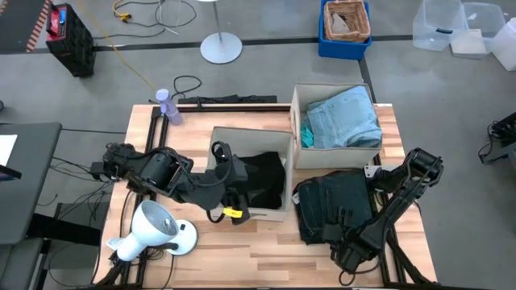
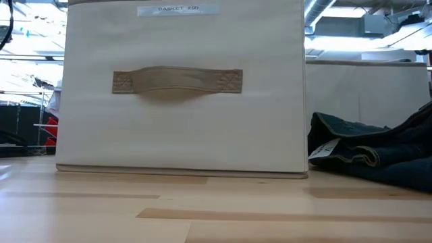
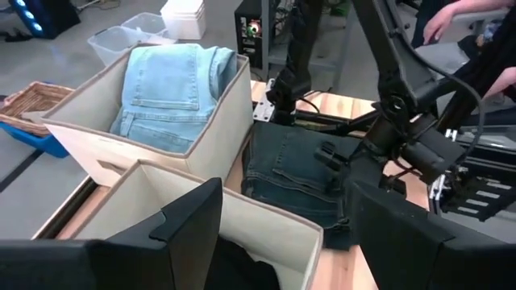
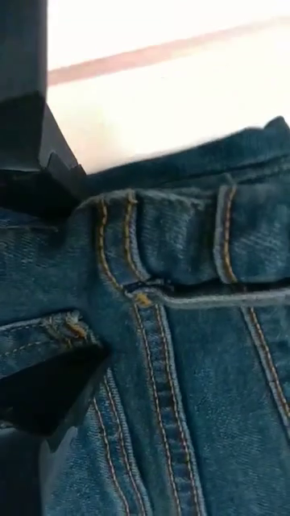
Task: Sort clothes
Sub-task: Put the dark blue jeans in the left brown bin
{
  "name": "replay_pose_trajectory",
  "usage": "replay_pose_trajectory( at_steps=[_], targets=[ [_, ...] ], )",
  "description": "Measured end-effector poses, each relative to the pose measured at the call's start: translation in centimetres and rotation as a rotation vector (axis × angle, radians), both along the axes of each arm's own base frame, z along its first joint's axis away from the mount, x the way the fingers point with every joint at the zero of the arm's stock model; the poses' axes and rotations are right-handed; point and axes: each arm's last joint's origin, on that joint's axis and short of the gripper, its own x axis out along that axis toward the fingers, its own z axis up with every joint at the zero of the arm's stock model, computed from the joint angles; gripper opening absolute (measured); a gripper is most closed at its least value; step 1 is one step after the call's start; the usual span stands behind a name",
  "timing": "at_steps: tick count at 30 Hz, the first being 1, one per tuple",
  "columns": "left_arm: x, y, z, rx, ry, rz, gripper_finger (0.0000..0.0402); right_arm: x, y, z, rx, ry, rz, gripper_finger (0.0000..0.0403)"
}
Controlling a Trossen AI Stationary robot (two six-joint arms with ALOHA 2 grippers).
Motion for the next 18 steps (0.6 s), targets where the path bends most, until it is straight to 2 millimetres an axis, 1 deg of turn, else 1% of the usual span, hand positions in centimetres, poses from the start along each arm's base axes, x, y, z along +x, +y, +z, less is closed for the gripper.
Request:
replay_pose_trajectory(
  at_steps=[3,9,11,14,18],
  targets=[
    [0.0,0.0,0.0,0.0,-0.001,0.001,0.0256,0.3,-0.6,-0.4,-0.002,0.031,0.017,0.0281],
    [0.0,0.0,0.0,-0.005,-0.004,0.008,0.0256,1.5,-1.2,-0.6,0.029,0.04,0.054,0.028],
    [0.0,0.0,0.0,-0.006,-0.005,0.008,0.0256,1.8,-1.4,-0.6,0.038,0.04,0.046,0.0273],
    [0.0,0.0,0.0,-0.004,0.0,0.008,0.0256,2.3,-1.7,-0.7,0.048,0.033,0.027,0.0239],
    [-0.3,0.1,0.0,-0.002,0.014,0.01,0.0256,2.6,-1.9,-0.7,0.052,0.031,0.012,0.0159]
  ],
)
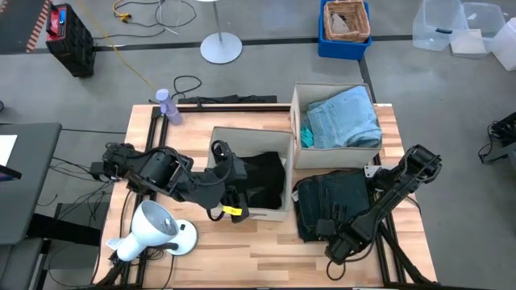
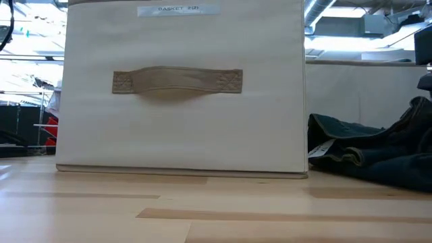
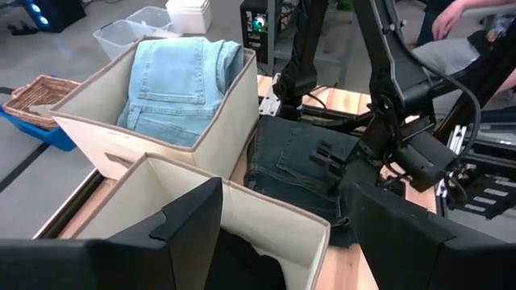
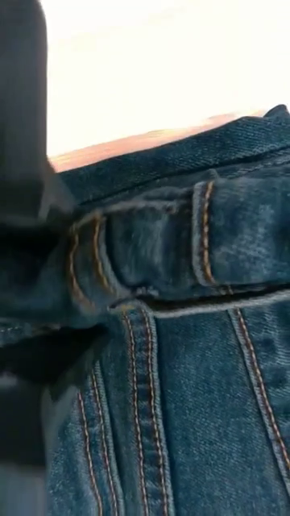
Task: Sort clothes
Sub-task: Put the dark blue jeans in the left brown bin
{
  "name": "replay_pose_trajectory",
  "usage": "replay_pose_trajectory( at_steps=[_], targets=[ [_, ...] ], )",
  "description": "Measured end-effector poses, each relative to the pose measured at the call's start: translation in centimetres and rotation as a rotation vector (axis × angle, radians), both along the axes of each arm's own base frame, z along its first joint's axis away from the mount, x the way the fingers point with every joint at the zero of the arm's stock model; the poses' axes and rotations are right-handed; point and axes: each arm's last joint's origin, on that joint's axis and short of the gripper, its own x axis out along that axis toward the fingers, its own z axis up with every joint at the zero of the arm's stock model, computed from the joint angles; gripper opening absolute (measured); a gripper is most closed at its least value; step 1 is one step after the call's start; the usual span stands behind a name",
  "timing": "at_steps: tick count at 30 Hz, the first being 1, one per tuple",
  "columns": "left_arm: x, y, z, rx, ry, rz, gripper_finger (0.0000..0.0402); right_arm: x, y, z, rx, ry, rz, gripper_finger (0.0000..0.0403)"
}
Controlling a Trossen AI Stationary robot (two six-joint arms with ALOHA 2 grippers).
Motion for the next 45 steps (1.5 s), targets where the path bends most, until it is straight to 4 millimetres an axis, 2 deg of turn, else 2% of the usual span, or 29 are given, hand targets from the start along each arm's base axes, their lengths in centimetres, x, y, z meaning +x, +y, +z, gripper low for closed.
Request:
replay_pose_trajectory(
  at_steps=[6,10,14,20,26,36,41,45],
  targets=[
    [-0.9,0.3,0.8,-0.015,-0.027,0.002,0.0256,0.0,0.1,0.0,0.026,0.005,-0.017,0.0029],
    [-1.2,0.4,1.0,-0.015,-0.031,0.006,0.0256,0.2,0.8,0.7,0.036,0.012,0.001,0.0027],
    [-1.7,0.6,1.2,-0.013,-0.029,0.011,0.0256,0.5,1.9,2.4,0.048,0.026,0.023,0.0027],
    [-1.8,0.7,1.2,-0.009,-0.027,0.011,0.0256,0.3,3.6,6.3,0.075,0.001,0.069,0.0027],
    [-1.8,0.7,1.3,0.012,-0.021,0.001,0.0256,-0.3,3.9,10.6,0.101,-0.042,0.094,0.0027],
    [-1.7,0.8,1.3,0.029,-0.015,-0.004,0.0256,-2.0,2.3,18.1,0.226,-0.185,0.146,0.0027],
    [-1.7,0.8,1.3,0.029,-0.014,-0.004,0.0256,-3.7,0.2,21.4,0.319,-0.28,0.157,0.0027],
    [-1.7,0.8,1.3,0.029,-0.014,-0.004,0.0256,-4.9,-1.4,23.2,0.374,-0.337,0.156,0.0027]
  ],
)
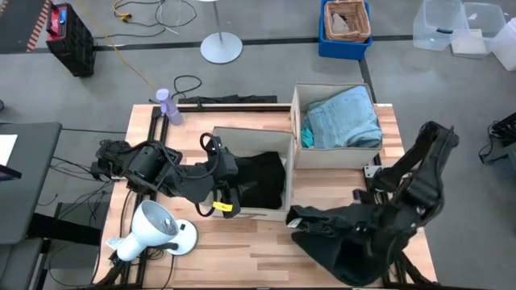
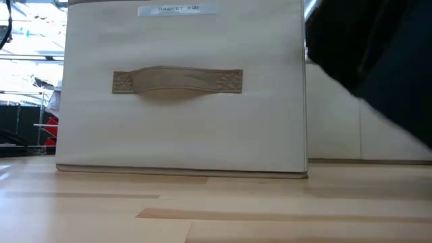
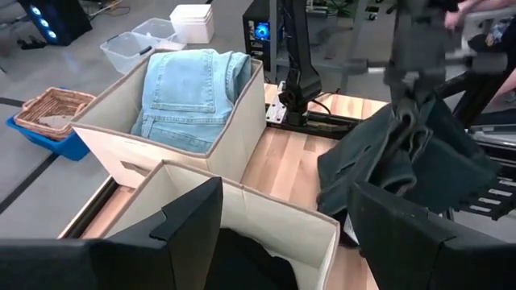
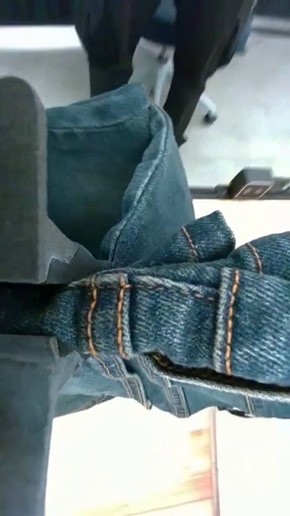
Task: Sort clothes
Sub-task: Put the dark blue jeans in the left brown bin
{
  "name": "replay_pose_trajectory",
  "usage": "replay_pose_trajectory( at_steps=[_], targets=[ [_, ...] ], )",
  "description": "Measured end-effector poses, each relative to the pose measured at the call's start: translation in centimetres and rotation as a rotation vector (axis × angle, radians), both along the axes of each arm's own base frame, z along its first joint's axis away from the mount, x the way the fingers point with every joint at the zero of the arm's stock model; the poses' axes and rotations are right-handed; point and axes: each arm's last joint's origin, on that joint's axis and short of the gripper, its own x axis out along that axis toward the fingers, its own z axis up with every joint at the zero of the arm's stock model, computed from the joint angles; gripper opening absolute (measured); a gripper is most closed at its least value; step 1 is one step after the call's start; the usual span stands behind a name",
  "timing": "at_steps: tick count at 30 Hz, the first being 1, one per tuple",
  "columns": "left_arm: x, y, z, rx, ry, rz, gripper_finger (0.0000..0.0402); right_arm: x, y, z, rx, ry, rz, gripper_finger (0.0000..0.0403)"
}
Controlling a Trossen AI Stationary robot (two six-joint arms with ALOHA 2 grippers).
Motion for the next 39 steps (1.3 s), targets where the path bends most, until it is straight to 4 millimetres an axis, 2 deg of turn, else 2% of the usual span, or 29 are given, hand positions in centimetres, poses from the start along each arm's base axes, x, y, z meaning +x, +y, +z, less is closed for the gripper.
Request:
replay_pose_trajectory(
  at_steps=[14,20,24,28,34,39],
  targets=[
    [0.0,0.0,0.0,0.0,0.0,0.0,0.0256,-3.6,-4.7,4.7,0.193,-0.238,0.075,0.0027],
    [-0.1,0.1,0.1,-0.091,-0.036,0.042,0.0256,-4.7,-6.6,7.3,0.246,-0.494,0.081,0.0027],
    [-0.9,0.6,0.7,-0.167,-0.075,0.074,0.0256,-4.9,-7.7,8.8,0.212,-0.665,-0.005,0.0027],
    [-2.4,1.2,1.8,-0.207,-0.118,0.08,0.0256,-4.1,-8.0,10.1,0.172,-0.819,-0.073,0.0027],
    [-5.0,2.5,3.6,-0.22,-0.173,0.072,0.0256,-1.2,-7.6,12.1,0.082,-1.039,-0.148,0.0027],
    [-7.0,3.4,4.7,-0.231,-0.217,0.073,0.0256,1.7,-7.7,12.5,0.039,-1.123,-0.241,0.0027]
  ],
)
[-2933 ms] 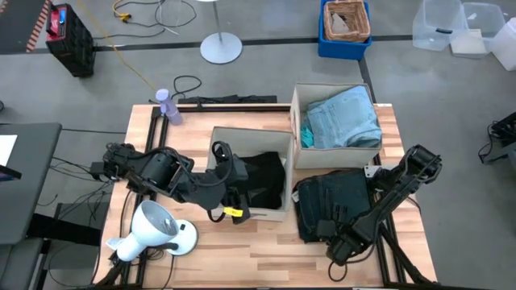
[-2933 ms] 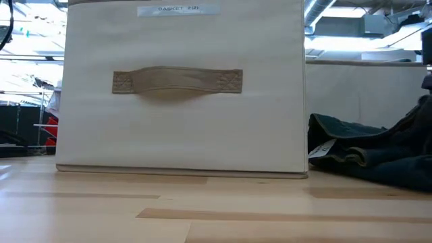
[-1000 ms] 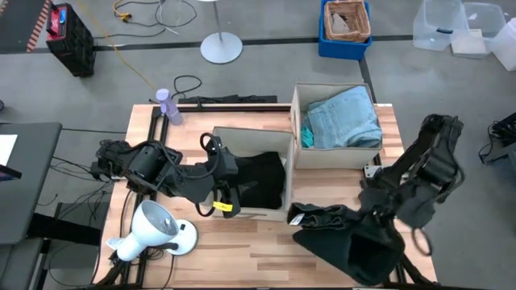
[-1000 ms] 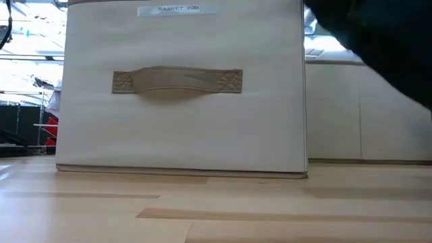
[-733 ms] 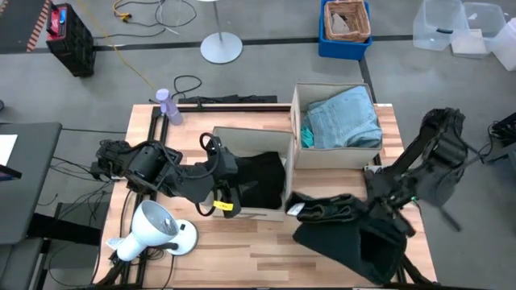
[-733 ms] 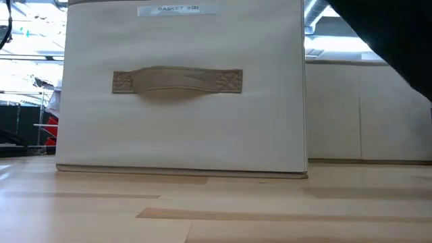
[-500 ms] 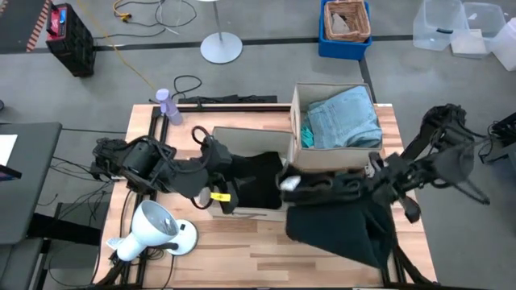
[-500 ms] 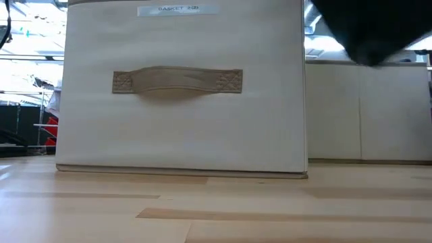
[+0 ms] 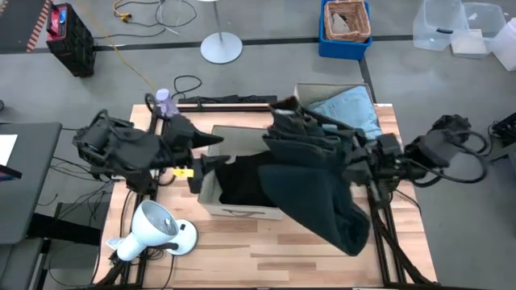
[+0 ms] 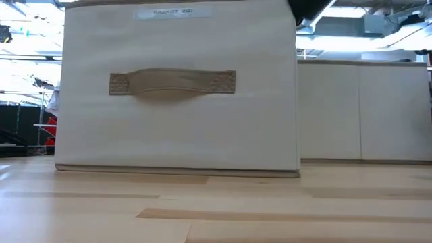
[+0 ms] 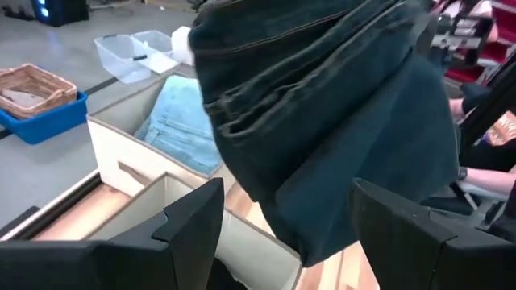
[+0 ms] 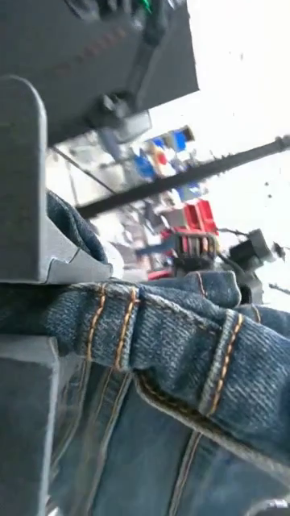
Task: Sort clothes
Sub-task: Put the dark blue jeans in the left brown bin
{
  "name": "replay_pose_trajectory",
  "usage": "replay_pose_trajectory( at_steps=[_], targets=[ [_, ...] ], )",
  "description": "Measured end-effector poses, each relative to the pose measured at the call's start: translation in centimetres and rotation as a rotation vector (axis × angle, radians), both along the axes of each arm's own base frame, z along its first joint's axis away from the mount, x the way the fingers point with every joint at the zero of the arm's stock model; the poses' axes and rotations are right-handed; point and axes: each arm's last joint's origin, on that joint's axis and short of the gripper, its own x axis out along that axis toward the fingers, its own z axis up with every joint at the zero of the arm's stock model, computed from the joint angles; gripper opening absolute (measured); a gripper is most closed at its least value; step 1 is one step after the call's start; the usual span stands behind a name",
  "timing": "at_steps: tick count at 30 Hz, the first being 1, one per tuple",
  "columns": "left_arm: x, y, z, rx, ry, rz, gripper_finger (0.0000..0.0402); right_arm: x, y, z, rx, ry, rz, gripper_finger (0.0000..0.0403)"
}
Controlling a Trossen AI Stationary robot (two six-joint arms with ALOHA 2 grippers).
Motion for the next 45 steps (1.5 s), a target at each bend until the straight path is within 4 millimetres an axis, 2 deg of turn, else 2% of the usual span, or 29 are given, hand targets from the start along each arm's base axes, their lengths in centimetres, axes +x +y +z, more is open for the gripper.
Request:
replay_pose_trajectory(
  at_steps=[9,12,19,24,27,31,35,40,45],
  targets=[
    [-3.5,1.7,0.6,0.051,0.044,0.011,0.0256,4.8,0.0,0.5,0.053,-0.184,-0.045,0.0027],
    [-4.6,2.3,0.6,0.064,0.065,0.017,0.0256,6.3,-0.2,0.1,0.04,-0.193,-0.082,0.0027],
    [-7.0,3.5,1.1,0.114,0.069,0.033,0.0256,8.7,-2.1,0.2,0.046,-0.215,-0.189,0.0027],
    [-8.4,4.1,1.5,0.131,0.051,0.026,0.0256,12.0,-3.7,0.5,0.083,-0.237,-0.183,0.0027],
    [-8.9,4.4,1.6,0.13,0.048,0.026,0.0256,13.1,-4.4,2.3,0.133,-0.336,-0.153,0.0027],
    [-9.3,4.6,1.3,0.137,0.078,0.027,0.0256,13.3,-4.8,5.3,0.139,-0.435,-0.122,0.0027],
    [-9.4,4.6,1.2,0.137,0.092,0.028,0.0256,14.2,-5.3,7.1,0.097,-0.477,-0.152,0.0027],
    [-9.4,4.6,1.2,0.14,0.092,0.026,0.0256,16.0,-6.5,7.7,0.064,-0.442,-0.204,0.0027],
    [-9.4,4.6,1.2,0.14,0.092,0.026,0.0256,19.0,-7.6,6.4,0.06,-0.402,-0.241,0.0027]
  ],
)
